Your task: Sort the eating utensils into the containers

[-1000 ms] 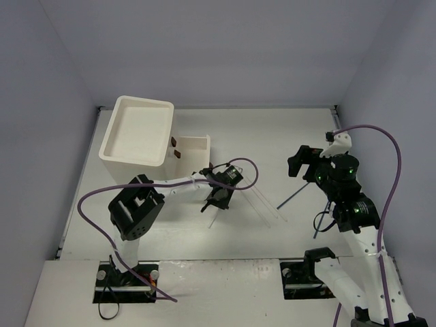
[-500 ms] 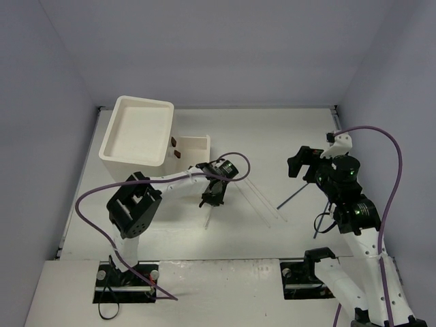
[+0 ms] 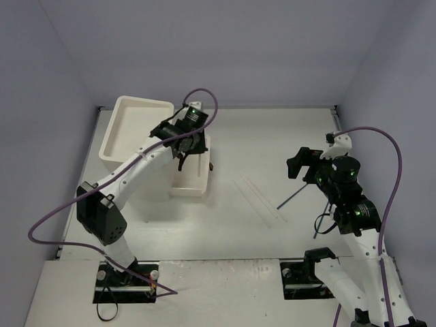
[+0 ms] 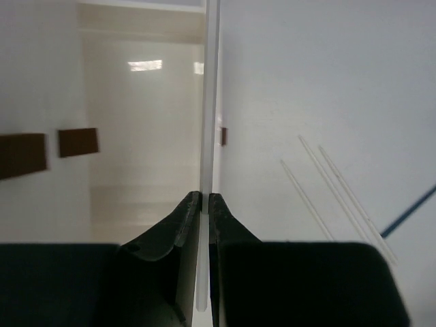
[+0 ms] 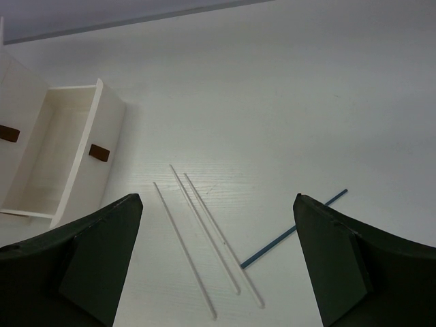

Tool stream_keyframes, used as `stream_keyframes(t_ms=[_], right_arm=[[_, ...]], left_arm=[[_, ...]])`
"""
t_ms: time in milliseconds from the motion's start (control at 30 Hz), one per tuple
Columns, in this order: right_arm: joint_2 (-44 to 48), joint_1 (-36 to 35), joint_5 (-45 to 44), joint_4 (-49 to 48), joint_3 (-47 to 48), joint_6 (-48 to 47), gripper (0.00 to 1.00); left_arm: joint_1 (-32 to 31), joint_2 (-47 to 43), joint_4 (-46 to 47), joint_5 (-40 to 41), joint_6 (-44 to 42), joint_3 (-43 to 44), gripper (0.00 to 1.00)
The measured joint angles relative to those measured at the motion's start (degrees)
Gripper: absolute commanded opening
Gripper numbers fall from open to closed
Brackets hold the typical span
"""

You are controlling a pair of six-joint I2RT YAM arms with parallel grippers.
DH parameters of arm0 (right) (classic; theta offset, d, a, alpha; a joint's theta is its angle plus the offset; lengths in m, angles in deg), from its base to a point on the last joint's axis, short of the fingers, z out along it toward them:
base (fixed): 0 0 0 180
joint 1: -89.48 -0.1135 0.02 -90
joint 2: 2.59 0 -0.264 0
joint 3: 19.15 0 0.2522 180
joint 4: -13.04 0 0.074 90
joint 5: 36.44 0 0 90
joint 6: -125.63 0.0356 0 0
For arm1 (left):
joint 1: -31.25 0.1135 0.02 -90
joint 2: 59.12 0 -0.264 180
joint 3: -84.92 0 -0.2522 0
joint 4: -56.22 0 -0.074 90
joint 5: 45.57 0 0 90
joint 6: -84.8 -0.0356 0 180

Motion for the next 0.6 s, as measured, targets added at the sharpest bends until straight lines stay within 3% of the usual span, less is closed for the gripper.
stream_keyframes(t_ms=[200,400,600], right_arm=[[0.02,0.0,0.37,0.06,-0.23,0.0,0.91],[0.15,0.0,0.83,0.83,-0.83,0.0,0.91],[0.5,0.0,1.04,1.54,-1.3,0.0,0.91]], left_arm=[[6.68,5.79,-0.43,2.48,-0.17,1.31,0.0],[7.42,12.25,-0.05,3.18,-0.11,0.81,0.0],[7.2,12.64,0.94,3.37,0.91,-1.04,0.0]])
